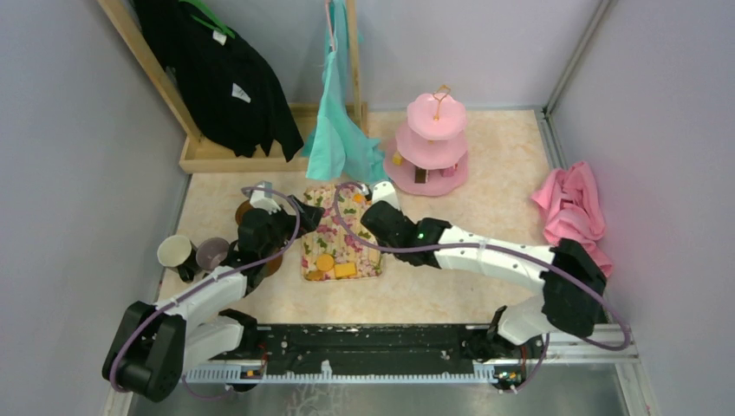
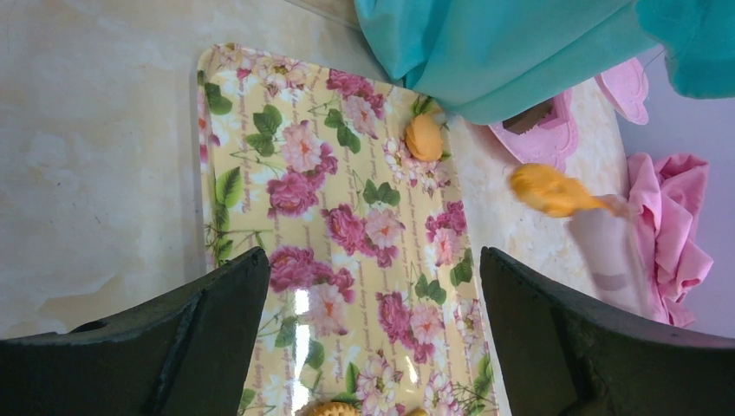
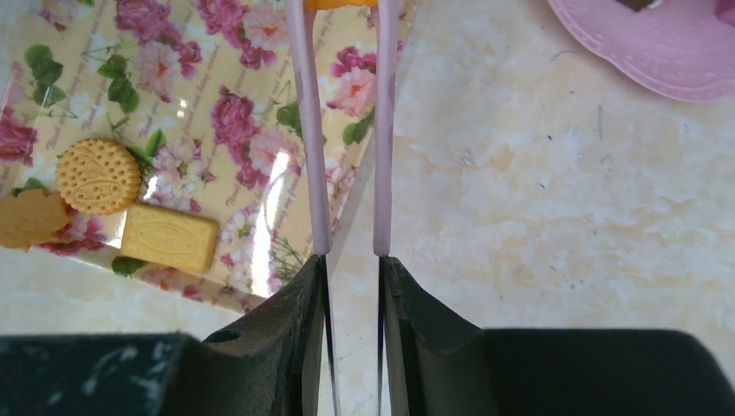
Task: Serve the afternoon tea
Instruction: Pick up the desert from the tray, then place the desert on the desert table.
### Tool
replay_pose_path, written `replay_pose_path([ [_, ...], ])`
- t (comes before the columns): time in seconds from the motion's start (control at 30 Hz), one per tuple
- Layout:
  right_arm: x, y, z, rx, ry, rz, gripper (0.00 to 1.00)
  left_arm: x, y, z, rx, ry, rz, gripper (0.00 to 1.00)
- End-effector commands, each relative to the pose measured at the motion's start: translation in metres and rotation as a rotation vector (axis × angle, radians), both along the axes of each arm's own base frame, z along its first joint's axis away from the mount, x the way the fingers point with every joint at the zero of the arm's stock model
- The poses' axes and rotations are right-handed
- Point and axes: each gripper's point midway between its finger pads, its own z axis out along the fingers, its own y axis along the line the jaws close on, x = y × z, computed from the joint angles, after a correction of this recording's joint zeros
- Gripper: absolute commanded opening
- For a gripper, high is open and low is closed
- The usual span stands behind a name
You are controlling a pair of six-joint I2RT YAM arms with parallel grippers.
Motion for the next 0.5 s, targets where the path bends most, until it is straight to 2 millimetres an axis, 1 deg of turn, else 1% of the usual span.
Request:
replay_pose_path([
  [0.0,0.0,-0.023,0.044,0.069,-0.104,-0.088,0.0,0.003,-0.006,0.014,-0.028,-0.01,-0.011,0.96],
  [0.17,-0.003,-0.05,0.071,0.096,-0.161,-0.162,0.0,0.001,-0.013,0.014,-0.061,0.016,-0.037,0.96],
  [0.33,-0.002,-0.073,0.113,0.151,-0.247,-0.231,0.0,-0.001,-0.017,0.018,-0.069,0.026,-0.058,0.96],
  [0.47,0.001,-0.088,0.141,0.159,-0.306,-0.277,0.0,-0.001,-0.02,0.023,-0.062,0.026,-0.073,0.96],
])
